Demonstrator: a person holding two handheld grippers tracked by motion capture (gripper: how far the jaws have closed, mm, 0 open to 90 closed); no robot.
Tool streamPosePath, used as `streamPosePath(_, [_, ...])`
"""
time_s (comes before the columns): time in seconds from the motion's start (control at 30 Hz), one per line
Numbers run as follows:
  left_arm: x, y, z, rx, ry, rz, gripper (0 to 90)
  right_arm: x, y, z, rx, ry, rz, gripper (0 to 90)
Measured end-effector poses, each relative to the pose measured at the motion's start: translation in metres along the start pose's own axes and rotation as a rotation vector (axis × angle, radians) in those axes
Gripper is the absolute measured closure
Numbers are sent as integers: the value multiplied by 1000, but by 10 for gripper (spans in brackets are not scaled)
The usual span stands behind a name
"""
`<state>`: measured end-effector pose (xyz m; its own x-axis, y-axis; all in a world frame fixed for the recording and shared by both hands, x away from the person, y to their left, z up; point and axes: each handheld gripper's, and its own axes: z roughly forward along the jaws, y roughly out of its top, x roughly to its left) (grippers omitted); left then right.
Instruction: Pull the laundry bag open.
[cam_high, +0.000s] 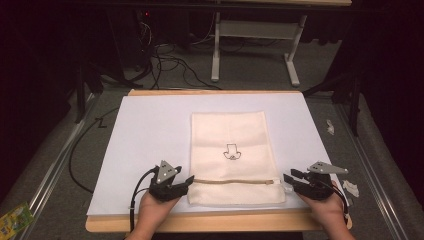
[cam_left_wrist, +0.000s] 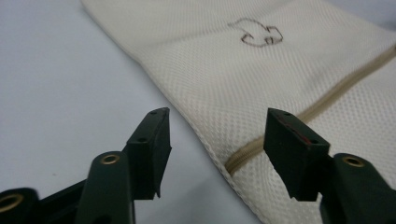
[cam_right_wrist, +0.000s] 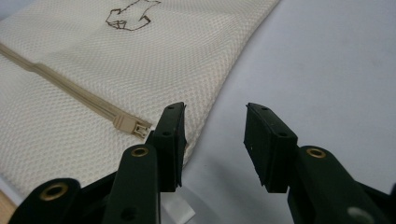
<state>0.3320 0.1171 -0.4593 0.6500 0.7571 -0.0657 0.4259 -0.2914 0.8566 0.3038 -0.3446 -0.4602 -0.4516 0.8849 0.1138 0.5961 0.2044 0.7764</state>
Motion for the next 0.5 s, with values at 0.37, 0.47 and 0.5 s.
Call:
streamPosePath(0.37, [8, 5, -14, -65, 11, -14, 321, -3, 3, 12, 0, -26, 24, 622])
streamPosePath(0.47, [7, 5, -14, -64, 10, -10, 320, 1, 5, 17, 8, -11, 22, 620])
streamPosePath(0.5, [7, 6, -14, -64, 7, -10, 320, 2, 5, 18, 19, -5, 14, 619])
